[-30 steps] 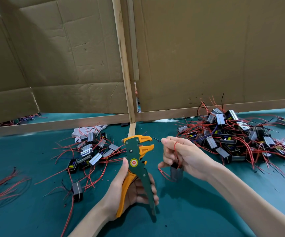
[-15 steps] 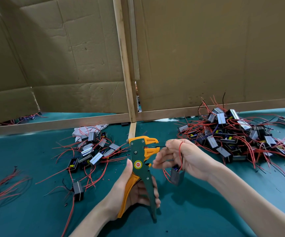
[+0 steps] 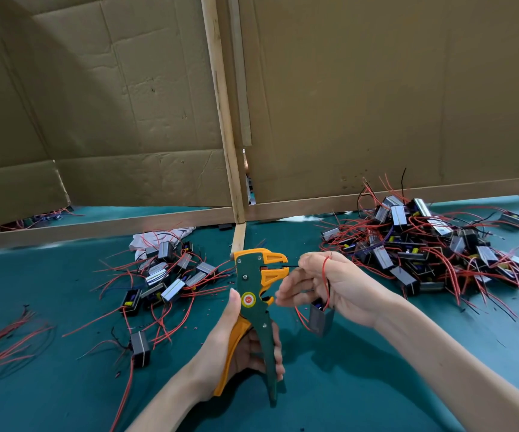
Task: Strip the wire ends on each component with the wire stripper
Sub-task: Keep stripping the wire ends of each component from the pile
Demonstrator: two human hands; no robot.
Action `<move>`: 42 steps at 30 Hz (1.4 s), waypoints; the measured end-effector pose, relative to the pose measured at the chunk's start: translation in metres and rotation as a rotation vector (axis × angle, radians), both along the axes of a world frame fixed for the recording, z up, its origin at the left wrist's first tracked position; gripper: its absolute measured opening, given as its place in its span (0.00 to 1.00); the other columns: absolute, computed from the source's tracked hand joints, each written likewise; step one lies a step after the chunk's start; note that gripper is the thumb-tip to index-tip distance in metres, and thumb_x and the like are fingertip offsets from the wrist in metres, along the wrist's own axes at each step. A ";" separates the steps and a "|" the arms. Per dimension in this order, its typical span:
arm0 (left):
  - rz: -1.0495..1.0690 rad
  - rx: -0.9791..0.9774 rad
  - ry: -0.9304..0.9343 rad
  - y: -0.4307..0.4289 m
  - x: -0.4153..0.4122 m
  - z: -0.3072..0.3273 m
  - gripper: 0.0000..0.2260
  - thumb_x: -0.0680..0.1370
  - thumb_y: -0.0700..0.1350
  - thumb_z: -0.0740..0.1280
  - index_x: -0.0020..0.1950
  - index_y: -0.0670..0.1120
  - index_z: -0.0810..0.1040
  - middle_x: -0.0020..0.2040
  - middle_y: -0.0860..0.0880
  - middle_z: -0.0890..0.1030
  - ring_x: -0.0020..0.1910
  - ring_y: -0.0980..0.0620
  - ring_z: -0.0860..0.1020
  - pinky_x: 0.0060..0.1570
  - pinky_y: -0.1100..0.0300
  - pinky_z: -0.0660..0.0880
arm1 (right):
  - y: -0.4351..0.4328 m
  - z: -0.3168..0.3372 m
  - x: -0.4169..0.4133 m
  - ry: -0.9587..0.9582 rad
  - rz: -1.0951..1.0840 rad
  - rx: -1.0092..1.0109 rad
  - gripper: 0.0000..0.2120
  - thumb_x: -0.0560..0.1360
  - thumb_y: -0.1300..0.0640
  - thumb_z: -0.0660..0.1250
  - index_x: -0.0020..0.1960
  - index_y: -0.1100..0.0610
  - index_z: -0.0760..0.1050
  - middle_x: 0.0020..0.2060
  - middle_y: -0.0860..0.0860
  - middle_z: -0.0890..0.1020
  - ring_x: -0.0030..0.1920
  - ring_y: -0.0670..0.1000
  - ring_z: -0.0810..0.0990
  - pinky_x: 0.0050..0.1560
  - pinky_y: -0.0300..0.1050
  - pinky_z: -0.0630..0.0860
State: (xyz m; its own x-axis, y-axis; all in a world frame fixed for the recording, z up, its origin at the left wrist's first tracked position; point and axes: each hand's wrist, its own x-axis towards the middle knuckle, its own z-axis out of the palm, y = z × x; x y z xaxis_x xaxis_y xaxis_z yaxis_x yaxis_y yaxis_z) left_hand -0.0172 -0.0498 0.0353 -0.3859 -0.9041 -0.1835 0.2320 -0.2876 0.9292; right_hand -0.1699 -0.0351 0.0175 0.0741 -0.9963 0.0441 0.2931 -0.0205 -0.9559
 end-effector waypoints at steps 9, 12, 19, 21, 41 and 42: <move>-0.171 -0.089 -0.074 -0.007 0.024 -0.029 0.37 0.64 0.79 0.51 0.36 0.42 0.67 0.19 0.46 0.72 0.19 0.50 0.74 0.32 0.59 0.69 | 0.001 0.000 -0.001 0.002 0.021 -0.017 0.24 0.81 0.66 0.52 0.31 0.59 0.77 0.36 0.63 0.83 0.39 0.64 0.85 0.42 0.50 0.82; -0.294 -0.093 -0.129 -0.010 0.036 -0.054 0.37 0.66 0.75 0.47 0.33 0.40 0.68 0.28 0.43 0.67 0.22 0.48 0.66 0.27 0.60 0.65 | 0.001 0.000 0.000 0.015 0.018 0.005 0.22 0.82 0.65 0.52 0.32 0.59 0.73 0.31 0.60 0.81 0.35 0.62 0.84 0.42 0.52 0.82; -0.343 -0.117 0.032 -0.028 0.040 -0.073 0.38 0.69 0.75 0.54 0.42 0.41 0.81 0.38 0.37 0.79 0.37 0.40 0.80 0.40 0.49 0.78 | 0.001 0.004 0.002 0.047 -0.061 0.039 0.18 0.82 0.53 0.57 0.34 0.57 0.65 0.25 0.49 0.58 0.24 0.47 0.59 0.38 0.48 0.80; -0.363 -0.085 0.088 -0.031 0.042 -0.074 0.37 0.70 0.71 0.52 0.44 0.38 0.81 0.40 0.35 0.79 0.40 0.38 0.80 0.42 0.47 0.78 | 0.001 0.006 0.000 0.031 -0.082 0.041 0.18 0.81 0.51 0.58 0.35 0.59 0.67 0.28 0.50 0.57 0.26 0.47 0.58 0.39 0.47 0.80; -0.510 -0.111 0.060 -0.028 0.042 -0.072 0.38 0.69 0.72 0.52 0.44 0.38 0.81 0.41 0.35 0.79 0.42 0.37 0.80 0.45 0.47 0.77 | -0.001 0.000 0.007 0.049 -0.203 -0.139 0.11 0.83 0.59 0.56 0.42 0.57 0.62 0.38 0.64 0.84 0.38 0.62 0.85 0.44 0.49 0.83; -0.511 -0.116 0.061 -0.028 0.042 -0.072 0.38 0.69 0.72 0.52 0.44 0.39 0.81 0.41 0.35 0.79 0.42 0.37 0.80 0.45 0.48 0.77 | 0.000 0.000 0.008 0.055 -0.201 -0.144 0.11 0.83 0.60 0.56 0.42 0.57 0.62 0.38 0.64 0.84 0.38 0.63 0.85 0.45 0.49 0.83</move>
